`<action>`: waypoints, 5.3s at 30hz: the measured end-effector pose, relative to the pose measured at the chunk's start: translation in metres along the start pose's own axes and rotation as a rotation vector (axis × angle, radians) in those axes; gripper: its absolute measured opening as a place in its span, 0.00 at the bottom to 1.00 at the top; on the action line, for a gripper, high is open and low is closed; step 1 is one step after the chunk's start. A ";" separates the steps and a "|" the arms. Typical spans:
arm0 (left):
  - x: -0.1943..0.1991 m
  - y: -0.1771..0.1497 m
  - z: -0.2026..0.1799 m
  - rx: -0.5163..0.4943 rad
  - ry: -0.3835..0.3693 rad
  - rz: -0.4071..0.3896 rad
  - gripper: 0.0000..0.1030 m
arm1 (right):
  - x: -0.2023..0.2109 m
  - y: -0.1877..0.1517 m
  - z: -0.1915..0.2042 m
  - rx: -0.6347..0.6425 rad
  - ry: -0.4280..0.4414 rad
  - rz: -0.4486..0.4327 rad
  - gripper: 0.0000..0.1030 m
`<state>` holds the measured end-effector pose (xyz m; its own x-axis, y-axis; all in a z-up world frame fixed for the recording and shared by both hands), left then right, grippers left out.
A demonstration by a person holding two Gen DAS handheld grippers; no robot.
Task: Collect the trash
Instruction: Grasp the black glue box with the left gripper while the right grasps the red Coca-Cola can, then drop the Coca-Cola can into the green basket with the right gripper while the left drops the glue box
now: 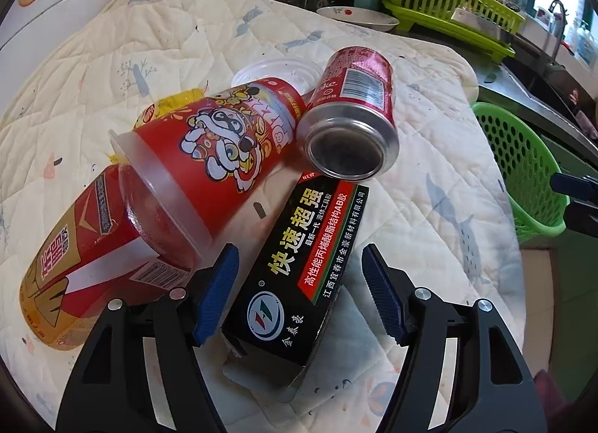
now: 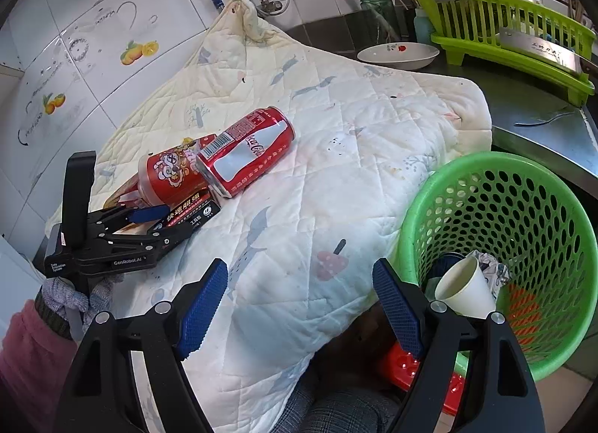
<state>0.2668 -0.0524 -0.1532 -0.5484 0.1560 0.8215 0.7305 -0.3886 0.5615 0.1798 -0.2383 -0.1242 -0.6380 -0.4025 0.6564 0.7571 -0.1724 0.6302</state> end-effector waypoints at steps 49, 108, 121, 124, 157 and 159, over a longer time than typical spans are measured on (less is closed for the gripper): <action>0.055 -0.037 0.003 0.138 -0.027 -0.049 0.46 | -0.144 0.105 0.031 -0.413 0.187 0.088 0.72; 0.062 0.007 -0.126 0.011 -0.141 -0.070 0.46 | 0.017 0.002 -0.224 -0.281 -0.304 0.112 0.73; 0.052 0.022 -0.160 -0.022 -0.164 -0.055 0.46 | -0.008 -0.018 -0.248 -0.196 -0.398 0.190 0.79; 0.051 0.029 -0.169 -0.032 -0.177 -0.060 0.46 | -0.002 -0.019 -0.250 -0.188 -0.407 0.176 0.79; -0.005 0.079 -0.324 -0.113 -0.353 0.004 0.49 | 0.137 -0.027 -0.214 -0.182 -0.299 -0.120 0.79; -0.006 0.081 -0.328 -0.112 -0.359 0.001 0.53 | 0.138 -0.028 -0.215 -0.185 -0.297 -0.122 0.80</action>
<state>0.1956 -0.3827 -0.1448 -0.3556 0.4560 0.8158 0.6710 -0.4831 0.5625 0.1005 -0.4821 -0.1406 -0.7178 -0.0952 0.6897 0.6679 -0.3741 0.6434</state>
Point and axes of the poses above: each gripper's, at about its wrist camera, not at the fingertips, and x roughly against the way its jaws point, z to its left, y to its top, the point moved 7 cm from there along -x, roughly the way its jaws point, and after that the axes turned 5 degrees about y, right-handed, at the moved point
